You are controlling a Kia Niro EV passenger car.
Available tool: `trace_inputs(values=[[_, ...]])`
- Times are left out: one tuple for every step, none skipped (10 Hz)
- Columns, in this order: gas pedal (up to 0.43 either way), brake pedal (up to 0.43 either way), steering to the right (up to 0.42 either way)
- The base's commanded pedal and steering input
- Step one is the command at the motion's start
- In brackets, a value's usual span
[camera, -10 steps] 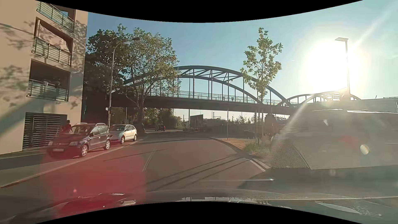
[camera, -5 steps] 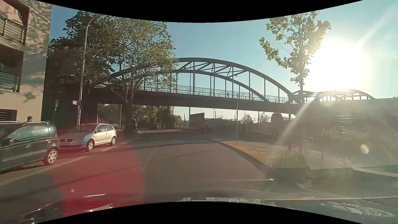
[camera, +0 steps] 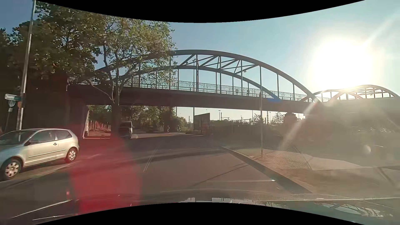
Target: Follow the waypoints while adhering to traffic rules and regulations
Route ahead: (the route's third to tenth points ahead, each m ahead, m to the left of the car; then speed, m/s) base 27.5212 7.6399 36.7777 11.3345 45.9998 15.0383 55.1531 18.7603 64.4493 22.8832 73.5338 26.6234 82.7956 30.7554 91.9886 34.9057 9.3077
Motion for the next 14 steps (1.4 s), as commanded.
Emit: trace_inputs(values=[[0.209,0.0,-0.042],[0.22,0.0,-0.046],[0.22,0.0,-0.05],[0.22,0.0,-0.055],[0.22,0.0,-0.061],[0.22,0.0,-0.064],[0.22,0.0,-0.067],[0.22,0.0,-0.07],[0.22,0.0,-0.071],[0.22,0.0,-0.071],[0.22,0.0,-0.069],[0.22,0.0,-0.066],[0.22,0.0,-0.065],[0.22,0.0,-0.063]])
